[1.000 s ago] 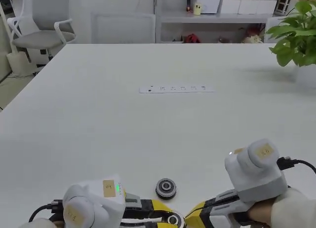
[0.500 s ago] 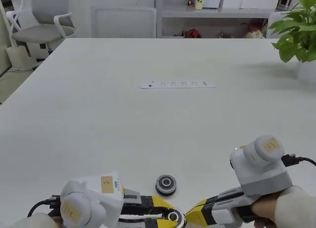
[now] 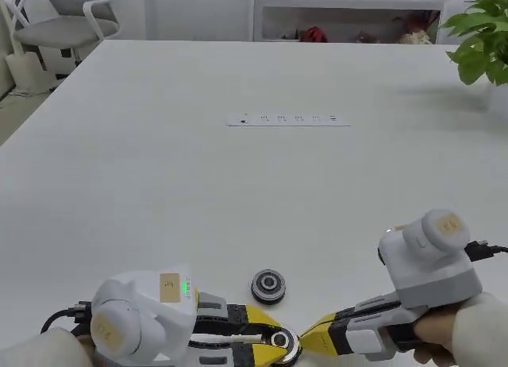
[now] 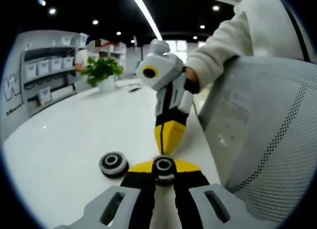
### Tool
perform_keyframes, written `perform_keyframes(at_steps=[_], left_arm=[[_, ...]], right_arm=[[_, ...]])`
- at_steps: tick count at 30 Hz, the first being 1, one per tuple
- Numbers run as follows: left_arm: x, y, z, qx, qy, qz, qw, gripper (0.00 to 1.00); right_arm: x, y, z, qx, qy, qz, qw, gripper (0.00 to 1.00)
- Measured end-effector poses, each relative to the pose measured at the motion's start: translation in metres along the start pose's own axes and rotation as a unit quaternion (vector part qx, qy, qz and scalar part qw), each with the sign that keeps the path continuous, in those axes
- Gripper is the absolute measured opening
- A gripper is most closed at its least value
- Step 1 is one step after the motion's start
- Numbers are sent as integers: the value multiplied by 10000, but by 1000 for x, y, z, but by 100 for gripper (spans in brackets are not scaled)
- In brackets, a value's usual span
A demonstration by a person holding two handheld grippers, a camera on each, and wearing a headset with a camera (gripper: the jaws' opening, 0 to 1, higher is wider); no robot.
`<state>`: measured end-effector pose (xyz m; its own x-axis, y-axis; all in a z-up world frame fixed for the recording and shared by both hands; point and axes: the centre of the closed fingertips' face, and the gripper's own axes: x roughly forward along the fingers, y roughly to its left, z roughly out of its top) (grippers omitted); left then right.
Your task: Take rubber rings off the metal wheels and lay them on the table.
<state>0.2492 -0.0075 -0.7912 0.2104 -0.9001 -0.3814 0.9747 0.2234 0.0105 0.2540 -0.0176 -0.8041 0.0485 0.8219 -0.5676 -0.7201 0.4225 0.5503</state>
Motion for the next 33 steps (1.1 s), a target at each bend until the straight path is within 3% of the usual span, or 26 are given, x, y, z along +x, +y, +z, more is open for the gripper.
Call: perform_keyframes(at_steps=[15, 33], left_arm=[[-3, 0, 0, -11, 29, -9, 10000, 13], [-3, 0, -1, 32, 41, 5, 10000, 13]], right_arm=[[-2, 3, 5, 494, -199, 228, 9983, 0], [0, 8, 8, 604, -243, 281, 9975, 0]])
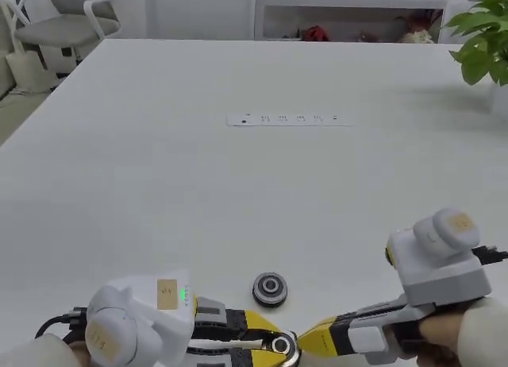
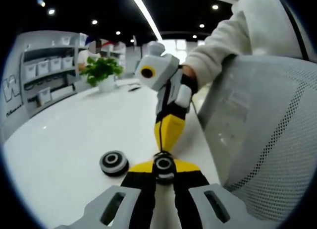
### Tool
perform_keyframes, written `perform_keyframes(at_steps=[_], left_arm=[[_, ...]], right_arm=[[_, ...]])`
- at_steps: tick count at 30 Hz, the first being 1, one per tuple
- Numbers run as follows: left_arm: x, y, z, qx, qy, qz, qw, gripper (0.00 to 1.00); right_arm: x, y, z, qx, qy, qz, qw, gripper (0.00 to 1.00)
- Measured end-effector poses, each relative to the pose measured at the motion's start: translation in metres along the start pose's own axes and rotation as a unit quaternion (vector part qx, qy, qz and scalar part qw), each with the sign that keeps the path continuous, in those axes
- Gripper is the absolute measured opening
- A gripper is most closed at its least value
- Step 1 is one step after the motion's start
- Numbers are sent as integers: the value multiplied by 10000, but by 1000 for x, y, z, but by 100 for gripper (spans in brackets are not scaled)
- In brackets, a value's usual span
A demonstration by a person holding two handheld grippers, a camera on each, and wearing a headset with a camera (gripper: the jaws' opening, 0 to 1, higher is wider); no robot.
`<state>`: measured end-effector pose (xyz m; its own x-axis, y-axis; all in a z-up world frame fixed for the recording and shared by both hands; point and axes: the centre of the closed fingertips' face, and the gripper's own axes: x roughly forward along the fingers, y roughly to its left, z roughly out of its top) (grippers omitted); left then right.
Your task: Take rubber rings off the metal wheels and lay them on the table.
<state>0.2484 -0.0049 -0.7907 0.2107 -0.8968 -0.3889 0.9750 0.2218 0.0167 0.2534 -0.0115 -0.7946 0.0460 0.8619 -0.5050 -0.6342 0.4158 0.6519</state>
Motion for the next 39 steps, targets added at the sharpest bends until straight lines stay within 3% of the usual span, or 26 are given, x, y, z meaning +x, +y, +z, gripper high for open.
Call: perform_keyframes(at_steps=[13, 17, 19, 27, 30, 35, 39], left_arm=[[0, 0, 0, -6, -19, 15, 10000, 13], [0, -1, 0, -16, -18, 27, 10000, 13], [0, -1, 0, -84, -42, 41, 9999, 13], [0, -1, 0, -268, -56, 86, 9996, 14], [0, -1, 1, -252, 23, 74, 9997, 14], [-3, 0, 0, -258, 348, 27, 9991, 14], [-8, 0, 0, -82, 606, 2, 9981, 16]], right_arm=[[3, 7, 1, -24, -19, 93, 10000, 0], [4, 15, 4, -55, -73, 265, 9996, 0], [6, 10, 4, -141, -10, 98, 9999, 0], [5, 6, 3, -51, 0, 26, 10000, 0], [4, 3, 3, -2, 4, -35, 10000, 0], [3, 3, 3, 32, -3, -48, 10000, 0], [2, 4, 5, 50, -26, -45, 10000, 0]])
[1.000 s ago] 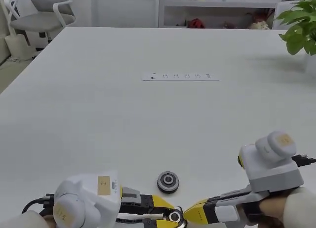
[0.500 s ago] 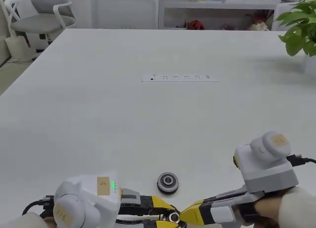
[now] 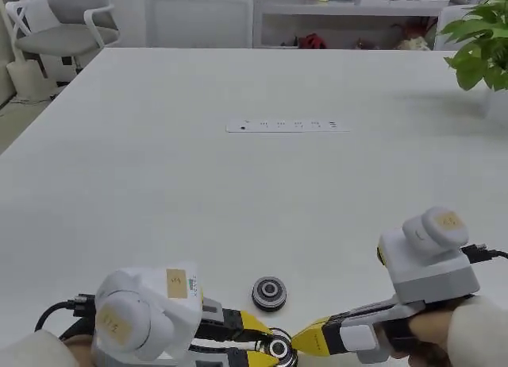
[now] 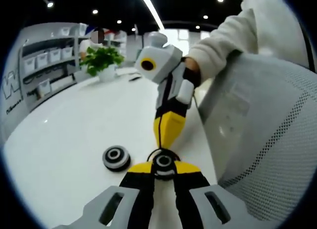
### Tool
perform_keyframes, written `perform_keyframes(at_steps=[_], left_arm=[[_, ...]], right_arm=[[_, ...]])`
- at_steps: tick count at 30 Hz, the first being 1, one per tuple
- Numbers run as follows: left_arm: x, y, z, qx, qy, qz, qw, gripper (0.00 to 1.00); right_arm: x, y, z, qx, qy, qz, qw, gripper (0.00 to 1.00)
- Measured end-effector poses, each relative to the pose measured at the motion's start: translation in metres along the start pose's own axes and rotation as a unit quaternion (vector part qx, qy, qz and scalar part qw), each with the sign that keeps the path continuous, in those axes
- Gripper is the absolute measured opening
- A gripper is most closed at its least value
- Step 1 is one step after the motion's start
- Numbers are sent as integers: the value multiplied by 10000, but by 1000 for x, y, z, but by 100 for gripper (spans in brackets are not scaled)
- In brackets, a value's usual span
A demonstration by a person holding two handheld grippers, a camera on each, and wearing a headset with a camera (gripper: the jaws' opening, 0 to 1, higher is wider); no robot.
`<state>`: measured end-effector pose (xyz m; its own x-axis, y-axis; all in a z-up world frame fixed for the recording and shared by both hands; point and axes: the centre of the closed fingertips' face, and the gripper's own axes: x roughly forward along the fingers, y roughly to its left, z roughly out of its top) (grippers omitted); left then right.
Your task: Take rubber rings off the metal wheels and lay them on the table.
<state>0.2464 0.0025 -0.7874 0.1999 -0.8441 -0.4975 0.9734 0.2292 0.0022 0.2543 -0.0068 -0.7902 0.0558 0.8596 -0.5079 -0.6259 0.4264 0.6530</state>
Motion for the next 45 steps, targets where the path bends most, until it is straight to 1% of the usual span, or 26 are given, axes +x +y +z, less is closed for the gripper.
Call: perform_keyframes(at_steps=[1, 2, 4, 6, 8, 11, 13, 15, 17, 18, 20, 23, 27, 30, 31, 33, 34, 37, 40, 42, 45], left_arm=[[-2, 0, 2, -13, -4, 3, 10000, 18], [-6, 1, 4, -30, -24, -8, 10000, 19], [-12, 3, 11, -86, -112, 28, 9999, 22], [-18, 5, 15, -158, -155, 59, 9997, 25], [-28, 7, 20, -191, -199, 86, 9996, 29], [-37, 7, 25, -229, -249, 119, 9994, 34], [-46, 8, 30, -216, -329, 212, 9990, 39], [-52, 9, 30, -246, -312, 267, 9989, 44], [-58, 11, 29, -278, -271, 371, 9986, 51], [-64, 12, 30, -272, -300, 446, 9982, 55], [-73, 13, 31, -299, -352, 524, 9976, 57], [-86, 13, 29, -309, -326, 613, 9971, 61], [-98, 14, 24, -285, -256, 758, 9964, 69], [-106, 10, 22, -365, -276, 798, 9958, 73], [-107, 8, 20, -372, -247, 810, 9957, 74], [-112, 10, 14, -338, -121, 948, 9948, 77], [-113, 10, 12, -339, -113, 985, 9945, 78], [-120, 10, 12, -476, -230, 1149, 9920, 85], [-125, 10, 10, -631, -352, 1249, 9895, 87], [-127, 9, 8, -650, -372, 1325, 9883, 88], [-131, 7, 3, -671, -324, 1413, 9872, 91]], right_arm=[[-1, 0, 2, 20, -27, 0, 10000, 0], [-2, 0, 6, 63, -106, 4, 9999, 0], [-5, 1, 11, 124, -188, 27, 9997, 0], [-7, 1, 13, 150, -225, 32, 9996, 0], [-9, 1, 16, 283, -291, 70, 9992, 0], [-10, 2, 16, 278, -288, 82, 9992, 0], [-12, 4, 19, 288, -321, 99, 9990, 0], [-13, 6, 21, 387, -371, 128, 9985, 0], [-14, 9, 21, 400, -365, 175, 9984, 0], [-14, 11, 22, 375, -358, 201, 9985, 0], [-15, 16, 22, 356, -347, 233, 9985, 0], [-15, 20, 23, 326, -322, 294, 9985, 0], [-14, 26, 23, 292, -272, 359, 9986, 0], [-15, 34, 24, 271, -263, 424, 9984, 0], [-15, 36, 24, 309, -275, 446, 9981, 0], [-15, 41, 26, 357, -294, 516, 9976, 0], [-15, 44, 27, 356, -304, 535, 9975, 0], [-15, 53, 30, 336, -316, 606, 9971, 0], [-13, 59, 33, 293, -319, 646, 9970, 0], [-11, 64, 33, 268, -296, 688, 9968, 0], [-8, 70, 33, 200, -241, 737, 9968, 0]])
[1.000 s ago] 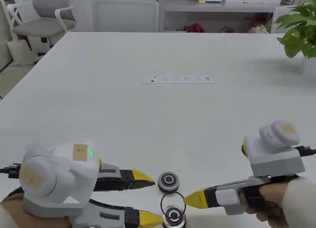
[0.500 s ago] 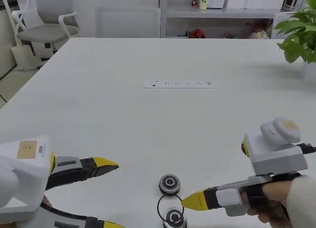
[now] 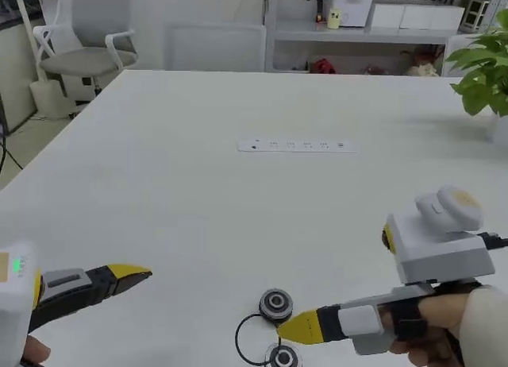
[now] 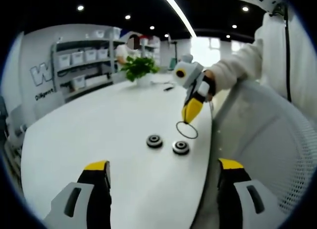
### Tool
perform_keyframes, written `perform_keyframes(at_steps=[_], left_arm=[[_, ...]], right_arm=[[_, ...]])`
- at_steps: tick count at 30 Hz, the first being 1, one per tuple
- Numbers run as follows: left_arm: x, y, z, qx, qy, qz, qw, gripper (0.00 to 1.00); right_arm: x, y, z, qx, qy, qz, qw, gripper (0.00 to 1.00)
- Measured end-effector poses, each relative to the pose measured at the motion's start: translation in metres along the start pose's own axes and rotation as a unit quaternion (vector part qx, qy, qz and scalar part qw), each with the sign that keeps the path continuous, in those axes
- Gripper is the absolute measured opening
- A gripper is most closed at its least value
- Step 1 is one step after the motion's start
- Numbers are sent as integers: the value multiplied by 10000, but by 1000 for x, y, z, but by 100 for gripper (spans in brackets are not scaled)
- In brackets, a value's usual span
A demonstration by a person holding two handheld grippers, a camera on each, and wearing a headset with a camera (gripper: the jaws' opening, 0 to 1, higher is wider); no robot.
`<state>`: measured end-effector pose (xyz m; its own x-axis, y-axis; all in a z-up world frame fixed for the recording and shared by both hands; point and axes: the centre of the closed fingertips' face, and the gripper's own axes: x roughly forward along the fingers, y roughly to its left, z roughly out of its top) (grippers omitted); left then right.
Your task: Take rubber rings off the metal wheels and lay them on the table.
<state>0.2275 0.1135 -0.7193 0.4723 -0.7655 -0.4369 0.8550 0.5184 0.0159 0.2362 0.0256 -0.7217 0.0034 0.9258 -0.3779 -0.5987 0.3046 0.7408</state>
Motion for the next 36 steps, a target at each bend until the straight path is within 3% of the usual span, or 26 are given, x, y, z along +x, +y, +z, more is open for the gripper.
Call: perform_keyframes(at_steps=[13, 28, 36], left_arm=[[-17, 8, -9, -172, -27, 328, 9993, 94], [-23, 7, -18, -328, -54, 480, 9983, 93], [-23, 7, -21, -370, -66, 488, 9981, 93]], right_arm=[[12, 10, 2, -256, 110, -61, 9996, 0], [35, -5, -11, -527, 475, -297, 9970, 0], [48, -9, -17, -563, 647, -289, 9959, 0]])
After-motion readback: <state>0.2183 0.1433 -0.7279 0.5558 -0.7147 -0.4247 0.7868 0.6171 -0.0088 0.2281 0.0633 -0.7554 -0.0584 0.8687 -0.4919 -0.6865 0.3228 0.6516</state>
